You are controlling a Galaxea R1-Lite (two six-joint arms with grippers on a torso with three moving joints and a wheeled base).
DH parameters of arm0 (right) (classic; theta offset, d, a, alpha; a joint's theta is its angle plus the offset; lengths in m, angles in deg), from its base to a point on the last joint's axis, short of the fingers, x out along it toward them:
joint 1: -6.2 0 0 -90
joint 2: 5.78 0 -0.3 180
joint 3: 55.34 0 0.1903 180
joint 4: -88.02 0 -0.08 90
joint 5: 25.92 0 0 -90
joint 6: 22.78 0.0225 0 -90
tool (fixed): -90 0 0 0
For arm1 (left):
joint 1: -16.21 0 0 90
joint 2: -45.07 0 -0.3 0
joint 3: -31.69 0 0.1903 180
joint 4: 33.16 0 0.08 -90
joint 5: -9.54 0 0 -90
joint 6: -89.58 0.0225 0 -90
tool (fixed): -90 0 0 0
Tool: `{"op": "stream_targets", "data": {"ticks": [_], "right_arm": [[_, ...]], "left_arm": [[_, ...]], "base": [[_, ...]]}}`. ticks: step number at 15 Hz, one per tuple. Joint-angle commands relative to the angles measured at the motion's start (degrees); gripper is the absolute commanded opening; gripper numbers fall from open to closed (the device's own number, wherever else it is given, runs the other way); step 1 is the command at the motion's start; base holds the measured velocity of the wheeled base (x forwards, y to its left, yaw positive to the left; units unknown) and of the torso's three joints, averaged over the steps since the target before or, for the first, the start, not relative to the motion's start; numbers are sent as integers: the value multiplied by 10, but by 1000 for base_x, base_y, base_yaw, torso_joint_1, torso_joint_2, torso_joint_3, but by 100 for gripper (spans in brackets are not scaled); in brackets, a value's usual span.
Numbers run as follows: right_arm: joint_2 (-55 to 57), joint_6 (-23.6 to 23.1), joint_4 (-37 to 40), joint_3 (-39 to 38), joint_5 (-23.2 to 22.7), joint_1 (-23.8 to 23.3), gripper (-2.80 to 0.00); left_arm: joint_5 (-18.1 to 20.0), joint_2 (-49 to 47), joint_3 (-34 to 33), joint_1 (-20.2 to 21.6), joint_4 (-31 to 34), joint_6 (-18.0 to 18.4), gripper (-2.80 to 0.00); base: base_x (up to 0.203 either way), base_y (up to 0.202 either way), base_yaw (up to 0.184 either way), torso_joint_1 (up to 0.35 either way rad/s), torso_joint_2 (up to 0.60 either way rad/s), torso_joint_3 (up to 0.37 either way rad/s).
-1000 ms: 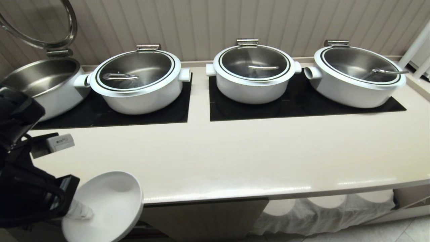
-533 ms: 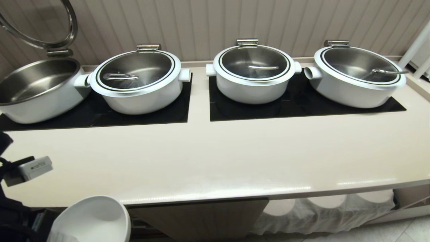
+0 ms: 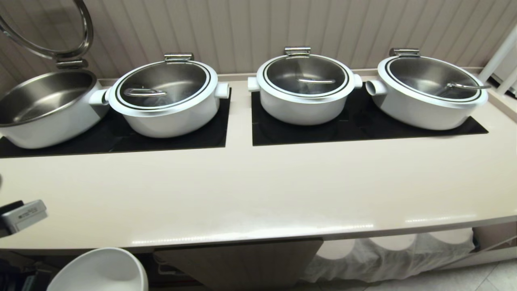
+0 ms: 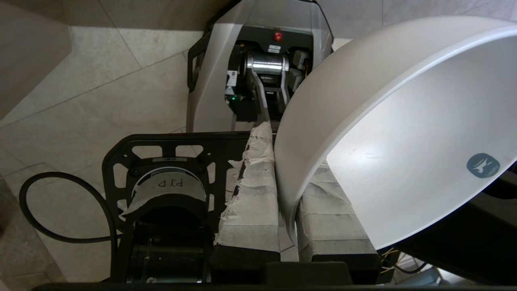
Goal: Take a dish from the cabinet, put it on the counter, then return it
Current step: Put it back into the cabinet
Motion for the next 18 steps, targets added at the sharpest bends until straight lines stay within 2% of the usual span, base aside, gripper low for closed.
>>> {"op": "stream_targets", "data": {"ticks": [1, 11, 15, 18], "right_arm": [[0, 0, 0, 0, 0, 0, -280], [0, 0, 0, 0, 0, 1, -280], [0, 0, 0, 0, 0, 0, -280], [0, 0, 0, 0, 0, 0, -280]], "left_arm": [[2, -3, -1, -5, 3, -1, -280], [4, -12, -7, -9, 2, -7, -280], [9, -12, -9, -8, 2, -37, -280], [10, -12, -13, -9, 2, -43, -280]], "base": [[0, 0, 0, 0, 0, 0], [0, 0, 0, 0, 0, 0], [0, 0, 0, 0, 0, 0], [0, 0, 0, 0, 0, 0]]}}
